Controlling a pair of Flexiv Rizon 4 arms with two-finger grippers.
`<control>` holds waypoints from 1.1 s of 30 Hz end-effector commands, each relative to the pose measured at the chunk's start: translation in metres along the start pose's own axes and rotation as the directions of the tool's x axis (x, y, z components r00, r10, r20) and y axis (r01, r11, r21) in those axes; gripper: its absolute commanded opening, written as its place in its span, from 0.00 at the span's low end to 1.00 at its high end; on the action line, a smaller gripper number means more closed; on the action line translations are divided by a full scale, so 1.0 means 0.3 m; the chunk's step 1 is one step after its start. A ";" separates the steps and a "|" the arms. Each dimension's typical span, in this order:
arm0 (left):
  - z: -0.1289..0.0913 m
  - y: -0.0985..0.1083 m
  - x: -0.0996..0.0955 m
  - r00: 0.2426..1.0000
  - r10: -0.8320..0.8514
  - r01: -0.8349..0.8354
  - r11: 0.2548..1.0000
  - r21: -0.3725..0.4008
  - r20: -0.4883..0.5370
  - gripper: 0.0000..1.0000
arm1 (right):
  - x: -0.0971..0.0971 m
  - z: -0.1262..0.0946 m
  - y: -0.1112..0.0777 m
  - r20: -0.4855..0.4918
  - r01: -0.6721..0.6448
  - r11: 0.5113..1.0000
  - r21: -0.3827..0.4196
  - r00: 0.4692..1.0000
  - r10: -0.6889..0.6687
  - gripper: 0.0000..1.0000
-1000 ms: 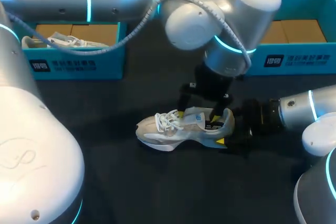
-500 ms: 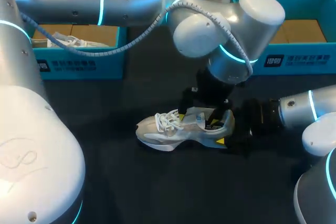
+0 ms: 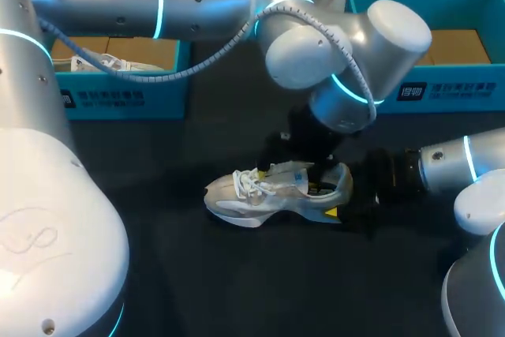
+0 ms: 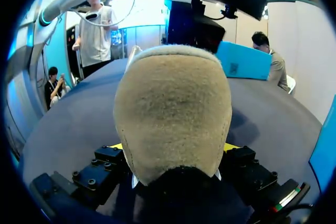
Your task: Take the shoe out of the shoebox, open the shoe tongue, remove and reinsert the insole, then place the shoe into the shoebox
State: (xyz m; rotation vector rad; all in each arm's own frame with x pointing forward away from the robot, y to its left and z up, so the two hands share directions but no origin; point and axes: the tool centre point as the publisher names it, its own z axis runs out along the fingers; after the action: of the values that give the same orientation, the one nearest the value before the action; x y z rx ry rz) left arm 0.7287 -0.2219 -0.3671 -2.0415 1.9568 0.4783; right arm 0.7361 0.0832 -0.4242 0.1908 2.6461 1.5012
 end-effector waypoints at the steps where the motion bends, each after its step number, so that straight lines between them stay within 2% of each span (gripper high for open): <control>1: -0.029 0.016 -0.051 0.998 -0.067 0.067 0.998 0.015 -0.007 0.85 | -0.001 0.011 -0.006 0.001 0.000 1.000 0.005 1.000 0.000 0.00; 2: -0.033 0.016 -0.063 0.998 -0.066 0.066 0.998 0.014 -0.007 0.78 | -0.001 0.011 -0.006 0.001 0.000 1.000 0.005 1.000 0.000 0.00; 4: -0.042 0.018 -0.081 0.998 -0.056 0.056 0.998 0.000 -0.011 0.75 | -0.001 0.011 -0.006 0.001 0.000 1.000 0.005 1.000 0.000 0.00; 5: -0.046 0.019 -0.088 0.998 -0.056 0.056 0.998 -0.002 -0.011 0.69 | -0.001 0.011 -0.006 0.001 0.000 1.000 0.005 1.000 0.000 0.00; 6: -0.050 0.021 -0.094 0.998 -0.055 0.055 0.998 -0.002 -0.013 0.50 | -0.001 0.011 -0.006 0.001 0.000 1.000 0.005 1.000 0.000 0.00; 14: -0.100 0.032 -0.130 0.998 -0.030 0.029 0.999 -0.029 -0.048 0.42 | -0.001 0.011 -0.006 0.001 0.000 1.000 0.005 1.000 0.000 0.00; 18: -0.116 0.029 -0.137 0.998 -0.030 0.028 0.999 -0.035 -0.058 0.27 | -0.001 0.011 -0.006 0.001 0.000 1.000 0.005 1.000 0.000 0.00; 20: -0.127 0.027 -0.147 0.997 -0.024 0.020 0.999 -0.050 -0.070 0.16 | -0.001 0.011 -0.006 0.001 0.000 1.000 0.005 1.000 0.000 0.00; 23: -0.136 0.028 -0.165 0.996 -0.016 0.010 0.998 -0.063 -0.083 0.14 | -0.001 0.011 -0.006 0.001 0.000 1.000 0.005 1.000 0.000 0.00; 25: -0.138 0.027 -0.179 0.996 -0.017 0.011 0.998 -0.067 -0.087 0.00 | -0.001 0.011 -0.006 0.001 0.000 1.000 0.005 1.000 0.000 0.00; 33: -0.127 0.037 -0.251 0.994 0.003 -0.009 0.998 -0.054 -0.107 0.00 | -0.001 0.011 -0.006 0.001 0.000 1.000 0.005 1.000 0.000 0.00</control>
State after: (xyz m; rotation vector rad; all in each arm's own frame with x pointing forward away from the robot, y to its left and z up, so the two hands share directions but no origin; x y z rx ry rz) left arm 0.7201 -0.1836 -0.3064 -2.1198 2.0143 0.4812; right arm 0.7360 0.0833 -0.4241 0.1907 2.6461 1.5013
